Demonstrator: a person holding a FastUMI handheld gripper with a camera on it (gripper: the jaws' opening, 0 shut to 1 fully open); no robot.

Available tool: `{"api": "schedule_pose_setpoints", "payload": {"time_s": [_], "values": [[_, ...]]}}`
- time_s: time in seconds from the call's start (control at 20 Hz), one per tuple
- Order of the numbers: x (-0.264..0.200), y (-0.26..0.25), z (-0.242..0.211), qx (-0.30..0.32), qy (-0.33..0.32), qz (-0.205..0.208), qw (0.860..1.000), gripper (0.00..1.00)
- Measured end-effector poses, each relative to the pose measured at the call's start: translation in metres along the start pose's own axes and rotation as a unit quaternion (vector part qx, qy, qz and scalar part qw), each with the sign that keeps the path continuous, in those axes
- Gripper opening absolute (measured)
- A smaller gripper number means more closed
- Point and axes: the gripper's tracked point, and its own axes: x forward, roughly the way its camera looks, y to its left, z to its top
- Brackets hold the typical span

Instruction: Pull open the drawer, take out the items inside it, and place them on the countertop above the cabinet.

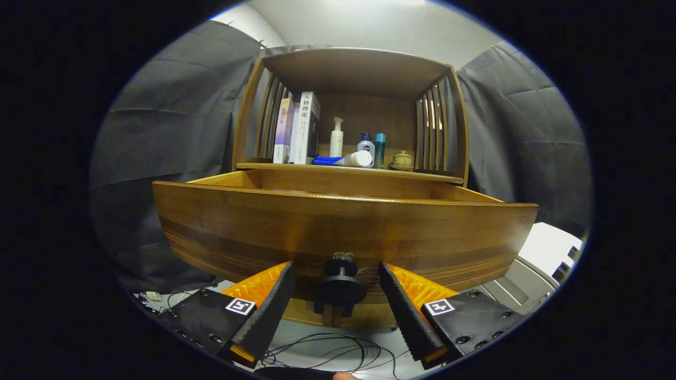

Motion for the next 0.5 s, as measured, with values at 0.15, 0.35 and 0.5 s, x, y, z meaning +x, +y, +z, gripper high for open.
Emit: {"api": "schedule_pose_setpoints", "payload": {"time_s": [0.15, 0.35, 0.5], "values": [[0.005, 0.000, 0.001, 0.001, 0.001, -0.005, 1.000, 1.00], [0.011, 0.000, 0.004, 0.000, -0.003, -0.009, 1.000, 1.00], [0.020, -0.001, 0.006, 0.001, -0.002, -0.011, 1.000, 1.00]]}}
